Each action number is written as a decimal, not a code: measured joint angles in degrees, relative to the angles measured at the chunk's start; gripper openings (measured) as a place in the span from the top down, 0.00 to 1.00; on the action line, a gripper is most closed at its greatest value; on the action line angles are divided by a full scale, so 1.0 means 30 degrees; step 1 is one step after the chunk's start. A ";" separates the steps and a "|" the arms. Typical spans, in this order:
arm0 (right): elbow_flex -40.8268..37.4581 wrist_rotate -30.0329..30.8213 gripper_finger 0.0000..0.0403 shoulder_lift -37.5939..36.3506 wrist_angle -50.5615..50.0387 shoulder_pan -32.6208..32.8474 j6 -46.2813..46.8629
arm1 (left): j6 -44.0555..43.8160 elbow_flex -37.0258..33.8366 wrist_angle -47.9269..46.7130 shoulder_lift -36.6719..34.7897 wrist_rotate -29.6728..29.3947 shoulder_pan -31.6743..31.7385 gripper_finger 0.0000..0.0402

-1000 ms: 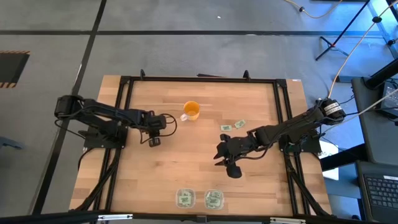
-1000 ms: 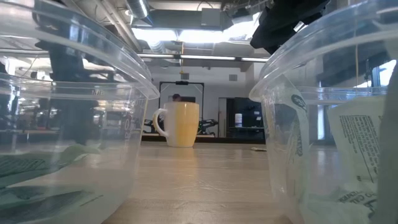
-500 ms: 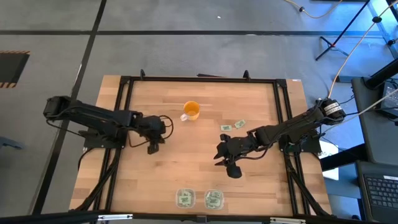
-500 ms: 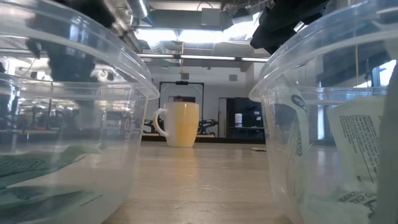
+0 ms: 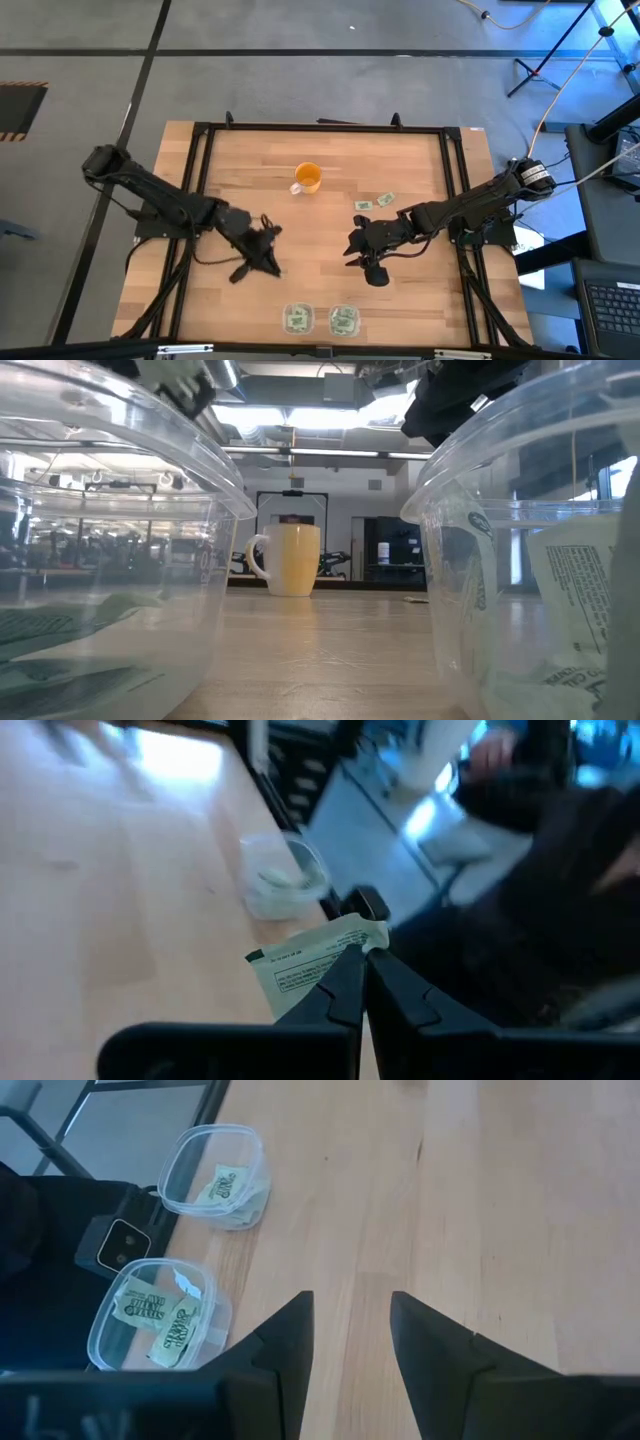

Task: Pick and place items into bin
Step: Put the green stevia packet into the left transparent bin

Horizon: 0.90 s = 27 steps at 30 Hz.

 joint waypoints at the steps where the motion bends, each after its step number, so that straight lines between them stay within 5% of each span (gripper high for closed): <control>1: 0.0000 0.0000 0.66 0.0000 0.0000 0.0000 0.0000 | 0.0344 0.0695 -0.0561 0.0655 -0.0133 -0.0458 0.99; 6: 0.0000 0.0002 0.66 0.0000 0.0029 0.0007 0.0066 | 0.2017 0.4577 -0.4698 0.3988 -0.0701 -0.2172 0.99; 14: 0.0000 0.0644 0.66 0.0000 0.0109 0.0007 0.0000 | 0.3712 0.8727 -0.6495 0.8340 -0.0701 -0.3786 0.99; 27: 0.0000 0.0648 0.66 0.0000 0.0117 0.0007 0.0015 | 0.3721 0.9498 -0.6989 1.1020 -0.2103 -0.3976 0.98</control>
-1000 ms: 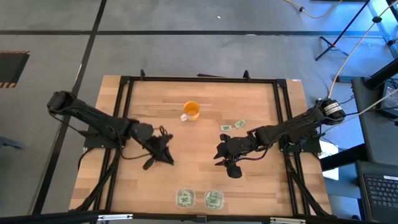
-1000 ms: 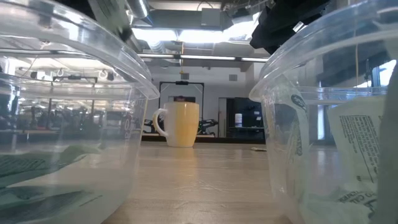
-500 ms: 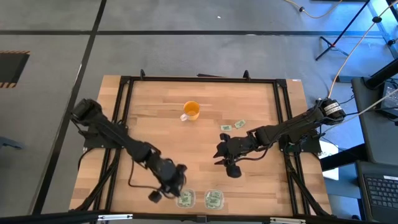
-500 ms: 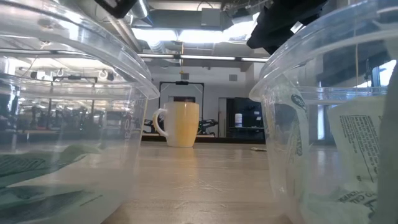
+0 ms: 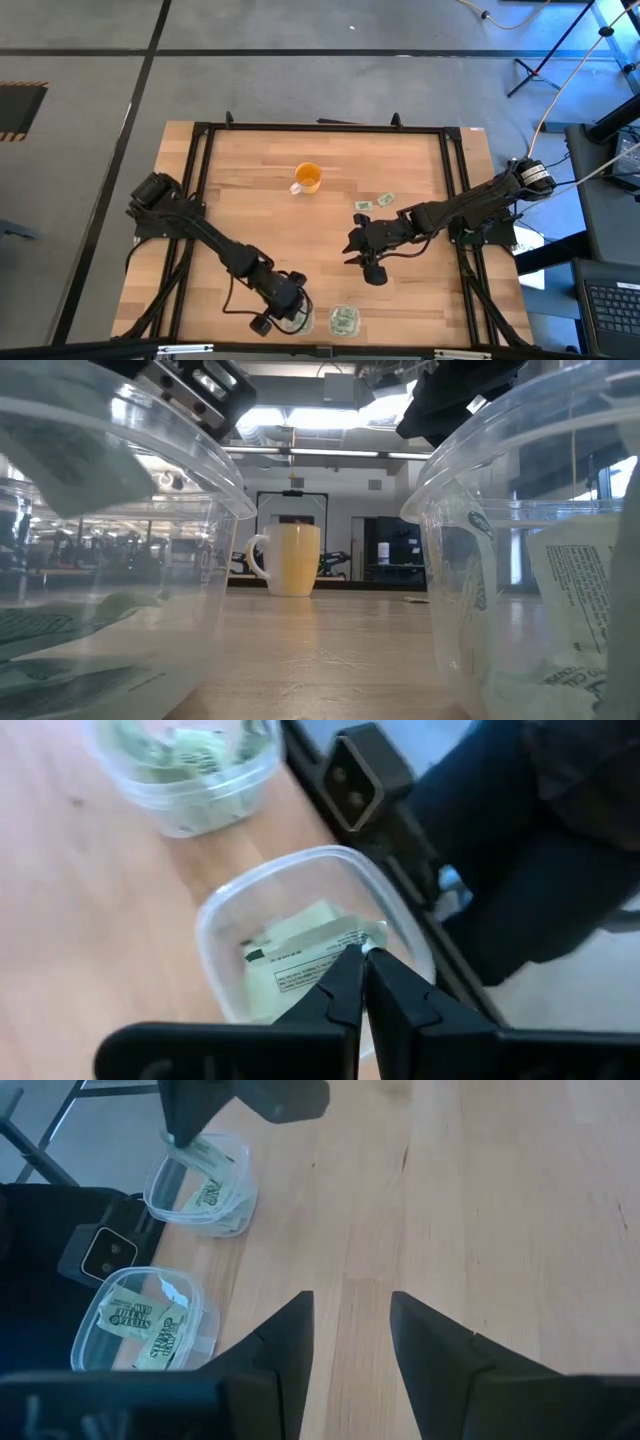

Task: Pick and place items into bin
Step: Put the green stevia packet into the left transparent bin, then put the green stevia packet into the right transparent bin

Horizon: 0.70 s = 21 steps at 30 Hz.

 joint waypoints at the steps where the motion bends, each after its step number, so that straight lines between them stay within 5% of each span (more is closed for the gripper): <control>1: 0.0000 0.0000 0.66 0.0000 0.0000 0.0000 0.0000 | -0.0003 0.0000 -0.0010 0.0010 -0.0218 0.0000 0.98; 21: 0.0007 0.0061 0.66 0.0000 -0.0523 0.0006 0.0017 | -0.0010 0.0000 -0.2597 -0.1115 0.0404 0.0678 0.83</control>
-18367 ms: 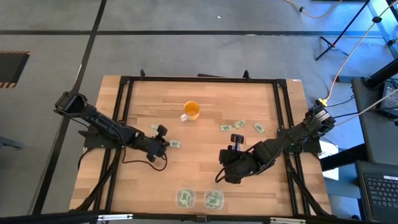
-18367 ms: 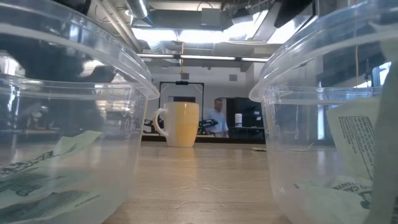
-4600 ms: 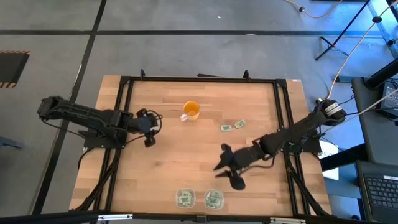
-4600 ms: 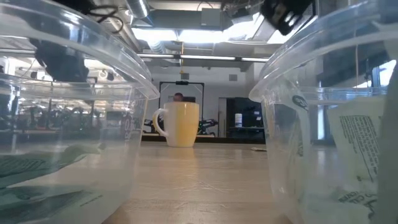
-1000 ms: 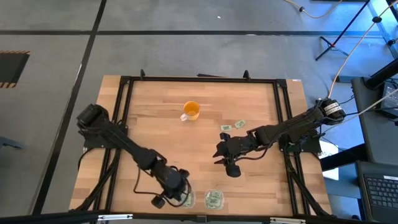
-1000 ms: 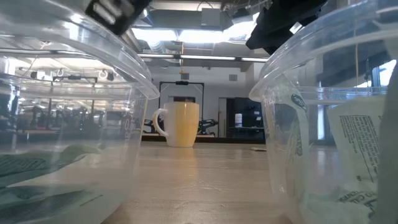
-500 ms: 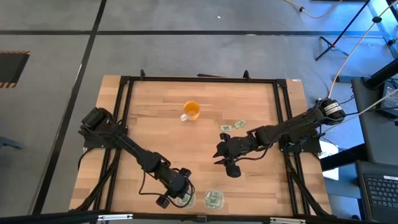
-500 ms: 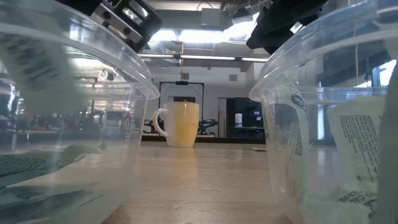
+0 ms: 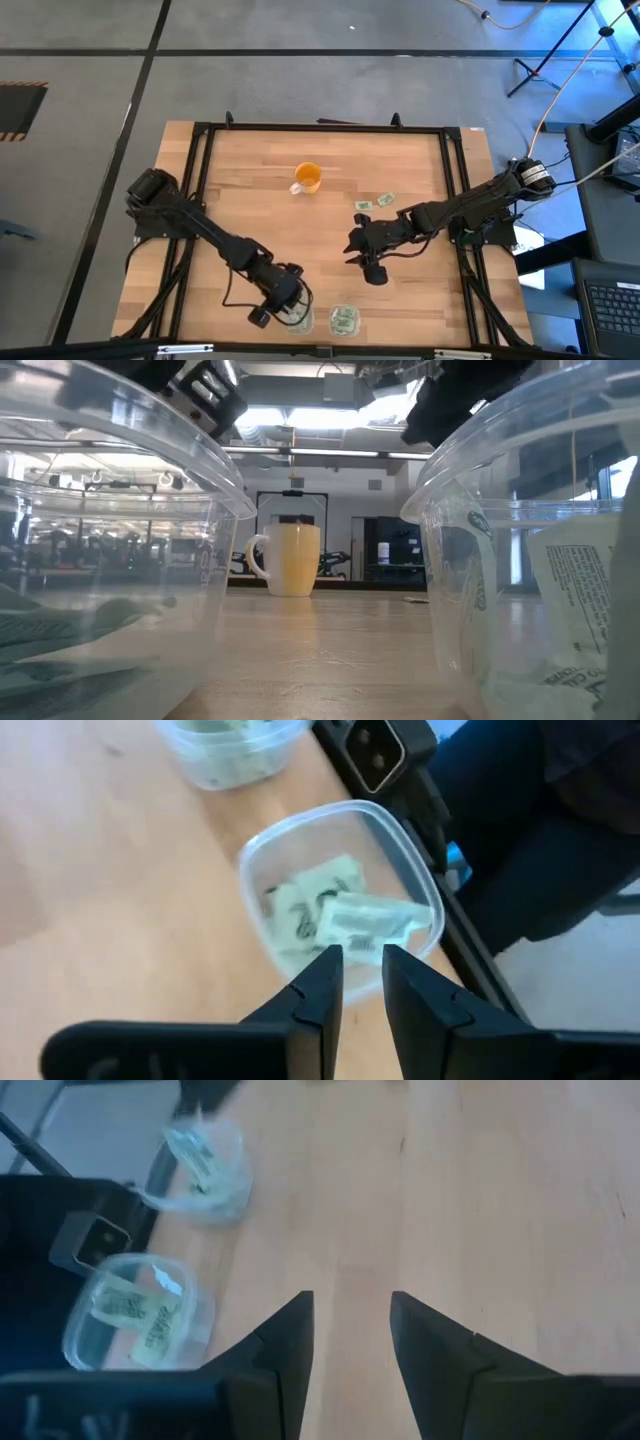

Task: Pick and place items into bin
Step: Put the green stevia packet into the right transparent bin

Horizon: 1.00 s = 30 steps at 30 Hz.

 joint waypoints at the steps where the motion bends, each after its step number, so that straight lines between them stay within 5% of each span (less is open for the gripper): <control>1: 0.0000 0.0246 0.66 0.0000 -0.0377 -0.0047 0.0087 | 0.0016 0.0000 -0.0469 -0.0379 -0.0049 0.0150 0.83; 8: 0.0000 0.4991 0.66 0.0000 -0.4456 -0.1181 0.2081 | 0.1285 0.0000 -0.3792 -0.3066 -0.1575 0.1197 0.82; 14: 0.0000 0.5103 0.66 0.0022 -0.5001 -0.3311 0.1605 | 0.1611 -0.1079 -0.5308 -0.5995 -0.2630 0.2341 0.82; 23: 0.0007 0.5127 0.66 0.2104 -0.5145 -0.5843 -0.2428 | 0.1130 -0.7426 -0.0727 -1.1608 -0.2673 0.4211 0.82; 30: -0.0007 0.4660 0.66 0.4283 -0.5030 -0.6267 -0.2575 | 0.0671 -1.2197 0.3751 -1.5120 -0.2696 0.5151 0.82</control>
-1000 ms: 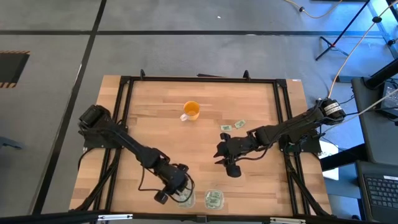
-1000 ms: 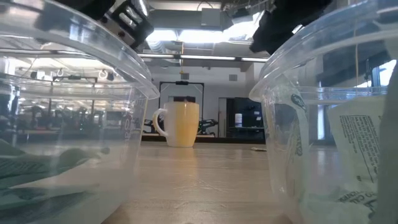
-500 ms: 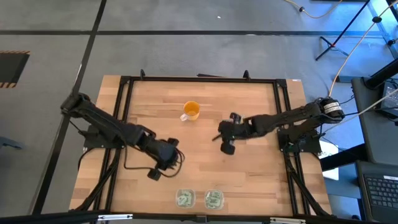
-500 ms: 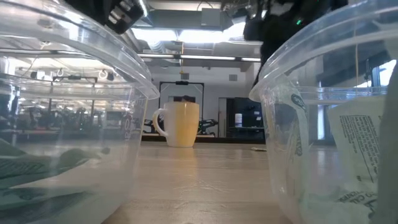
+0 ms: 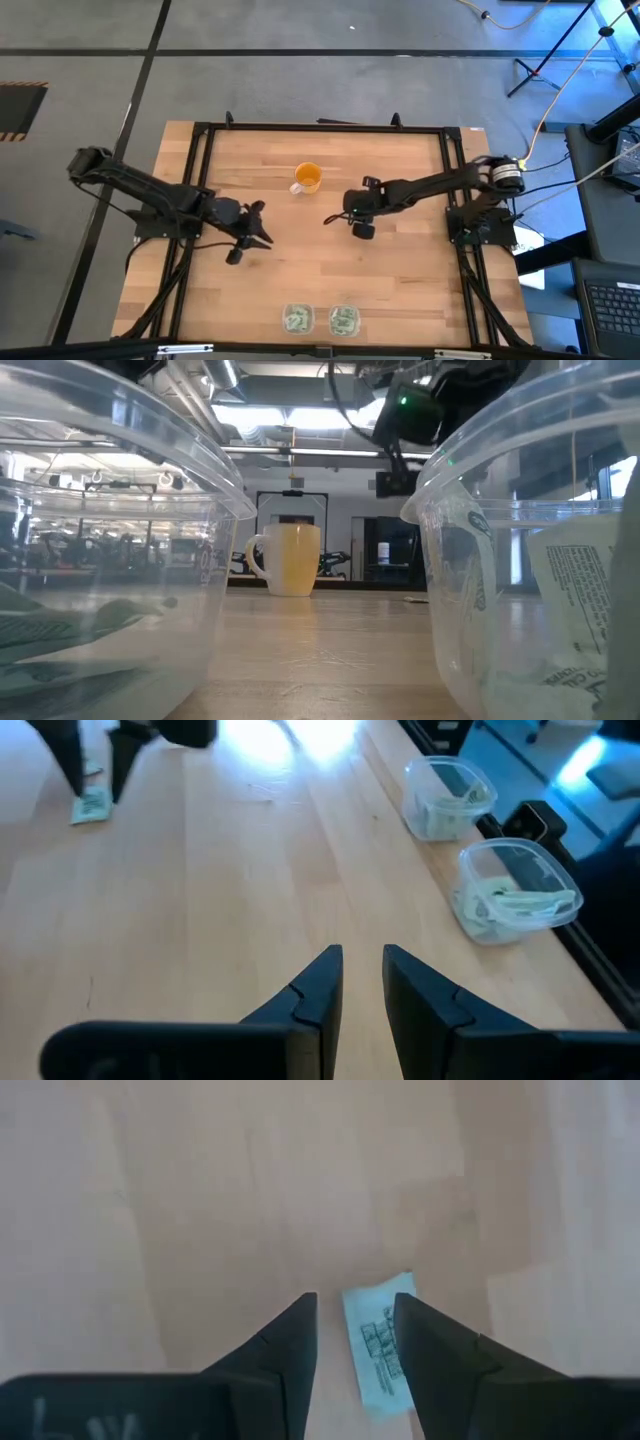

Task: Pick and place items into bin
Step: Put the green stevia packet into the right transparent bin

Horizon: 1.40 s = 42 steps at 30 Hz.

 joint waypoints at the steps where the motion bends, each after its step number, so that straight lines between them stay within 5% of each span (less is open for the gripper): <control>1: 0.0001 0.0086 0.66 0.0265 0.0174 -0.0013 0.0000 | -0.0037 -0.0443 0.0339 -0.0337 -0.0002 0.0101 0.82; 16: 0.0044 -0.1173 0.67 0.1552 0.0242 -0.1747 0.0656 | -0.0379 -0.2061 0.1025 -0.1248 -0.0439 0.0699 0.83; 33: 0.0018 -0.0908 0.92 0.1507 0.0154 -0.2366 0.0561 | -0.0336 -0.2061 0.0967 -0.1233 -0.0452 0.0699 0.83; 42: -0.0036 -0.1802 0.96 -0.0710 -0.0409 -0.0913 0.1697 | -0.0336 -0.2061 0.0869 -0.1233 -0.0452 0.0699 0.83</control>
